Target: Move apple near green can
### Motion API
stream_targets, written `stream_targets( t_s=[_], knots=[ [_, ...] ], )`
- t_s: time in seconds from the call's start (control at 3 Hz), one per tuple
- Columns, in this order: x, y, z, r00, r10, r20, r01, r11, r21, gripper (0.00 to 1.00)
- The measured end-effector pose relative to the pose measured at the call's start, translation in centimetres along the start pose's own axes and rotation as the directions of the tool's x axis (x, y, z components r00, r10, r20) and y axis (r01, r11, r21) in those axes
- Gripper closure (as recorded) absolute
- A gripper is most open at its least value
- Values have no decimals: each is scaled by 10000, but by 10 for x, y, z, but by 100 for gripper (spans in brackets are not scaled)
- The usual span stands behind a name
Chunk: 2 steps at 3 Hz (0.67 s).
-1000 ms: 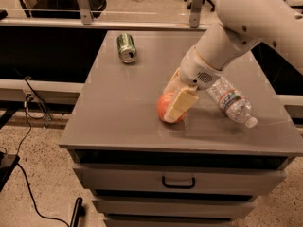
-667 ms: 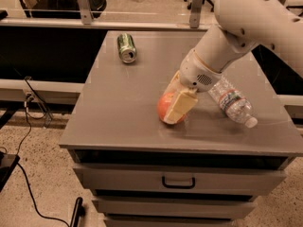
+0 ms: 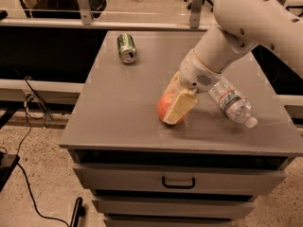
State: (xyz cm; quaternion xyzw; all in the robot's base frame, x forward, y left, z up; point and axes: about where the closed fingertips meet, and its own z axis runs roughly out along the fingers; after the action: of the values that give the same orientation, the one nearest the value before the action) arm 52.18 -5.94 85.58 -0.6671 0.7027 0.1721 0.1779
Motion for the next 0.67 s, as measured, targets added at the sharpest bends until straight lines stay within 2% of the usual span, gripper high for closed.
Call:
stream_targets(
  t_s=[0.33,0.67],
  knots=[
    [-11,-6,-3,9988,-438,-216,441,9990,112,100],
    [-28,-27,-20,9930,-984,-653,1012,9941,398,100]
  ],
)
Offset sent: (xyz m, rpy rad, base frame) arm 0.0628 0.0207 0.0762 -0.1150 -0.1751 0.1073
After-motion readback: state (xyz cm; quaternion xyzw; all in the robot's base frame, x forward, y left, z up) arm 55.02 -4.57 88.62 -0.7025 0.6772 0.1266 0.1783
